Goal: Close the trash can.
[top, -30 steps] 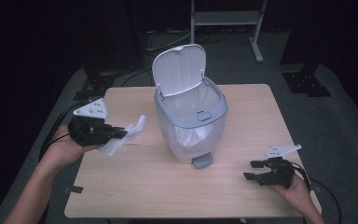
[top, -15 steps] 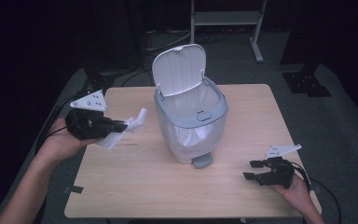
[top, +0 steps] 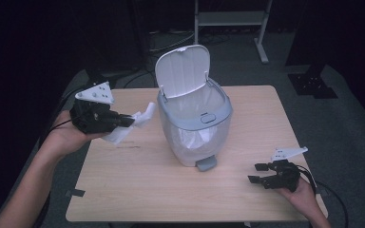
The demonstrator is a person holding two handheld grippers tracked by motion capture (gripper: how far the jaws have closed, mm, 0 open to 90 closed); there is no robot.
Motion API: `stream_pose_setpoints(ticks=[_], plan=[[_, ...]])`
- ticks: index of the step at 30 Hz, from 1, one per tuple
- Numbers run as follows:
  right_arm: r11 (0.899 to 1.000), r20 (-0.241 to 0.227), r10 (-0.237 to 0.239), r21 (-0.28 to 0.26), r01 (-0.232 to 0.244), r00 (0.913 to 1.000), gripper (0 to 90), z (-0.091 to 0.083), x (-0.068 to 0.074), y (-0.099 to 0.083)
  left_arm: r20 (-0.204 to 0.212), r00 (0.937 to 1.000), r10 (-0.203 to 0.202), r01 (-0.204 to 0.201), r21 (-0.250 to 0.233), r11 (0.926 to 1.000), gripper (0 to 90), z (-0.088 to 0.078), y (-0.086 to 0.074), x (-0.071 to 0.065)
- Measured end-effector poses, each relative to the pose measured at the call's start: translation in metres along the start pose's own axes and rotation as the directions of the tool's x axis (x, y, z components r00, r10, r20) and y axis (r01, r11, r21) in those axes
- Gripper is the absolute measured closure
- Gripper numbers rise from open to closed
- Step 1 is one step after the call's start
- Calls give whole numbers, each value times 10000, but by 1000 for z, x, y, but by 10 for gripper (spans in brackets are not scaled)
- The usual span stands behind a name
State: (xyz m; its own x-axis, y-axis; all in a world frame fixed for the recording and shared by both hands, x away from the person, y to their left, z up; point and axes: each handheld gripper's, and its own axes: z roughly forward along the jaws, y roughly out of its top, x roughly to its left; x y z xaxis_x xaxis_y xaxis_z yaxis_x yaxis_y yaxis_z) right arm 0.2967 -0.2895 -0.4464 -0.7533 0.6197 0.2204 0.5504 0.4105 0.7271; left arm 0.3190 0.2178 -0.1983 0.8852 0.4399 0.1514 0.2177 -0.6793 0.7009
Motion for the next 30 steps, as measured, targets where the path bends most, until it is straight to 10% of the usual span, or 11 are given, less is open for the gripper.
stream_pose_setpoints(ticks=[30], plan=[[9998,-38,118,-135,-119,9999,362,-3,-1,-1,269,9981,546,-546,-17,9985,864,13,50,9]])
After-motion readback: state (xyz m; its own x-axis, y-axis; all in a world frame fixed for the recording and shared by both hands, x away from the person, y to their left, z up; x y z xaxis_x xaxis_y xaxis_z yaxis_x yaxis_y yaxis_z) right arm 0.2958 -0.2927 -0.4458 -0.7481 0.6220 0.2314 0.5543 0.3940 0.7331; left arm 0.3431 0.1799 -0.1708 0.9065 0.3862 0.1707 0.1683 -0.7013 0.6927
